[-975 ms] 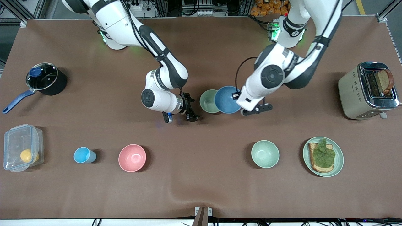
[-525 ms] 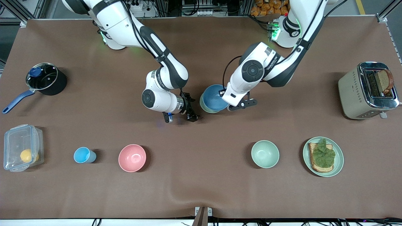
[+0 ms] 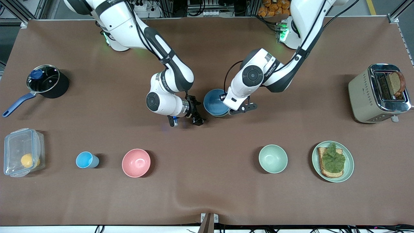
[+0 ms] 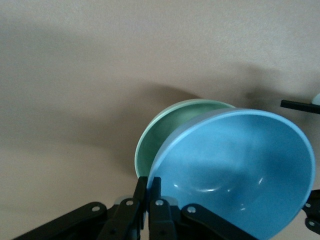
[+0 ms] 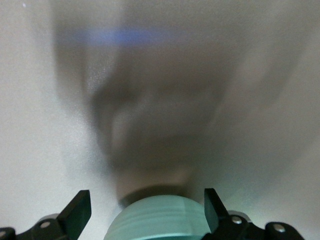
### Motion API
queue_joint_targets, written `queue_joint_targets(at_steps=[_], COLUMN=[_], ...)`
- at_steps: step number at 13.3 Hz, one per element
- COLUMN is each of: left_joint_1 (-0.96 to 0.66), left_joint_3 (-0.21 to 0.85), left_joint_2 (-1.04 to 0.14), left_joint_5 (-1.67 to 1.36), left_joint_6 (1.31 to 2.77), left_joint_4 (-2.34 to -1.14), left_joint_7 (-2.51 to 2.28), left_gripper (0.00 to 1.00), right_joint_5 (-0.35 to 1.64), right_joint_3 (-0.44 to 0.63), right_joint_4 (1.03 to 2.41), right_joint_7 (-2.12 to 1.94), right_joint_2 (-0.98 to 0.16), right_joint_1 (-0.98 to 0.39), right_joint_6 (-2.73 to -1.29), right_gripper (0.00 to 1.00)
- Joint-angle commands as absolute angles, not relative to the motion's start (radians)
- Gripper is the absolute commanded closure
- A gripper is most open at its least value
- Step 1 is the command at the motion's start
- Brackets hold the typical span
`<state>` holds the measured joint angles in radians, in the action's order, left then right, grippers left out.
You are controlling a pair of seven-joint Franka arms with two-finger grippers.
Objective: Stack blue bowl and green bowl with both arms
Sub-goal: 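Lower the blue bowl into the green bowl and open the left gripper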
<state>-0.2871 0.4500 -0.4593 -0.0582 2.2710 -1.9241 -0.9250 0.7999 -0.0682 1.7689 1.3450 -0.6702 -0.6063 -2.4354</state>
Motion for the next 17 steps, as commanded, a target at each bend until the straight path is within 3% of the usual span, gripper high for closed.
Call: queue_joint_targets(at_steps=[1, 10, 11, 12, 13, 17], left_joint_1=[-0.298, -0.296, -0.295, -0.290, -0.287, -0.278], left_joint_3=[0.442, 0.439, 0.439, 0.439, 0.437, 0.437], left_joint_2=[-0.463, -0.498, -0.500, -0.499, -0.497, -0.428], left_joint_5=[-0.061, -0.061, -0.061, -0.060, -0.061, -0.061], left_joint_6=[2.309, 2.338, 2.338, 2.338, 2.338, 2.327], left_joint_4=[-1.945, -1.959, -1.956, -1.954, -1.954, -1.945], left_joint_7=[-0.945, -0.945, -0.945, -0.945, -0.943, -0.985], left_gripper=[1.00, 1.00, 0.82, 0.10, 0.00, 0.00], right_joint_5=[0.824, 0.824, 0.824, 0.824, 0.822, 0.822], right_joint_3=[-0.075, -0.075, -0.075, -0.075, -0.075, -0.075], right_joint_4=[1.766, 1.766, 1.766, 1.766, 1.766, 1.766], right_joint_7=[1.321, 1.315, 1.315, 1.315, 1.315, 1.307], right_joint_2=[-0.678, -0.680, -0.680, -0.680, -0.680, -0.680], right_joint_1=[-0.603, -0.600, -0.600, -0.601, -0.601, -0.600], right_joint_6=[-2.445, -2.444, -2.444, -2.444, -2.442, -2.439], right_gripper=[0.00, 0.00, 0.00, 0.00, 0.00, 0.00])
